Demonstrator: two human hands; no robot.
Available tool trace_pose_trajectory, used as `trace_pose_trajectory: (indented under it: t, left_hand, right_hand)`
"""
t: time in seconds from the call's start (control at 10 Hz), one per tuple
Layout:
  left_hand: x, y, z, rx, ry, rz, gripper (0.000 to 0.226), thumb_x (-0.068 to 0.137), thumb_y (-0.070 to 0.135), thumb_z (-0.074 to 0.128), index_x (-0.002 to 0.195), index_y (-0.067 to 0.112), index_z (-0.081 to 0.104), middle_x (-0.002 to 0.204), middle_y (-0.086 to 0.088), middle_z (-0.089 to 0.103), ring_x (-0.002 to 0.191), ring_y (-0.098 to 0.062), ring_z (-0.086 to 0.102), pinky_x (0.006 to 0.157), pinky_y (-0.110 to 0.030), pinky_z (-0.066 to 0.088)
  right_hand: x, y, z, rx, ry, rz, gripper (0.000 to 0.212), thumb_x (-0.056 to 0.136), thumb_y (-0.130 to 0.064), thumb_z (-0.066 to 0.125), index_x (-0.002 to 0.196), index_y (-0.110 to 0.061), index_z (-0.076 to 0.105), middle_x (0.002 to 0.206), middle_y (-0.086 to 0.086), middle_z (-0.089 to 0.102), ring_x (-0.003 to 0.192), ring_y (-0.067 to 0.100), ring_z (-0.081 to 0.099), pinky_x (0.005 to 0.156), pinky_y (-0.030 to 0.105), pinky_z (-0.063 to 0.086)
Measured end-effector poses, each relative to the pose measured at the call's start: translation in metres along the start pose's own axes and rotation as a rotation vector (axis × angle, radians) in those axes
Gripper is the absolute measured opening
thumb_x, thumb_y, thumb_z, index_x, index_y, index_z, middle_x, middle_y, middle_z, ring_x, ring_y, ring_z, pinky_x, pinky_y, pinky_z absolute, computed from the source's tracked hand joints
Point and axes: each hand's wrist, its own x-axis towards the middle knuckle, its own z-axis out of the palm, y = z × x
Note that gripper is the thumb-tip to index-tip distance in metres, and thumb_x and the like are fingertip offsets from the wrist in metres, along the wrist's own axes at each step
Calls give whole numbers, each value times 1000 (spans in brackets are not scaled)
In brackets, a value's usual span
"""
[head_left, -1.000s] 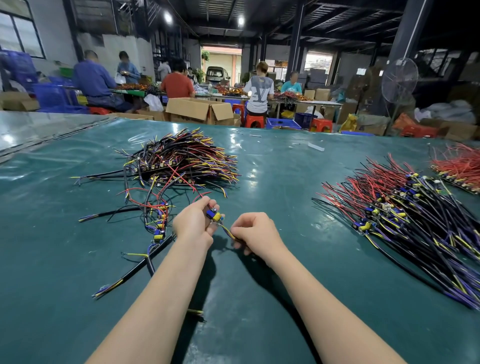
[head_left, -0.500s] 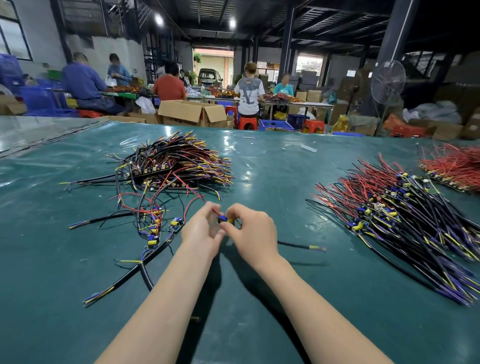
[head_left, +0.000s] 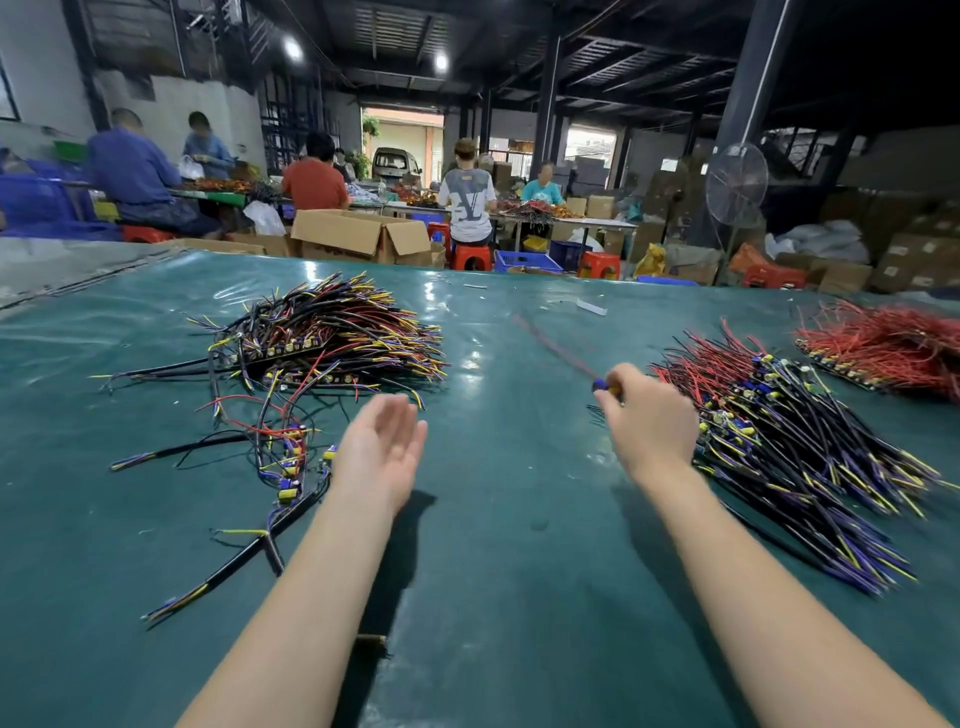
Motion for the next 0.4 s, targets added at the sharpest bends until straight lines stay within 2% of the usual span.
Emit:
trace_pose_trajectory:
  t: [0.1, 0.2, 0.3, 0.4]
  left_hand:
    - [-10, -25, 8, 331, -139, -117, 22, 92, 17, 51, 71, 13, 57, 50, 6, 65, 68, -9, 60, 67, -23, 47]
    - [-15, -40, 7, 769, -288, -89, 20, 90, 16, 55, 71, 16, 61, 57, 7, 68, 59, -5, 65, 59, -18, 48]
    - [-19, -43, 6, 1041, -453, -68, 19, 88, 14, 57, 70, 17, 61, 64, 7, 67, 61, -5, 62, 60, -17, 50]
    - [-19, -45, 5, 1137, -493, -25, 21, 87, 12, 57, 68, 18, 60, 62, 9, 65, 56, -2, 61, 58, -15, 49]
  right_hand:
    - [27, 25, -13, -75, 109, 52, 19, 90, -27, 54, 92, -9, 60, 90, 19, 67, 83, 39, 61, 60, 32, 32]
    - [40, 63, -12, -164, 81, 147, 21, 89, -25, 57, 95, -5, 60, 89, 24, 65, 88, 40, 59, 63, 35, 37]
    - [26, 98, 2, -298, -84, 246, 28, 89, -30, 57, 106, -8, 61, 99, 22, 65, 101, 38, 53, 81, 39, 40]
    - [18, 110, 12, -225, -70, 297, 34, 87, -33, 59, 113, -12, 61, 116, 20, 59, 112, 37, 45, 91, 43, 34]
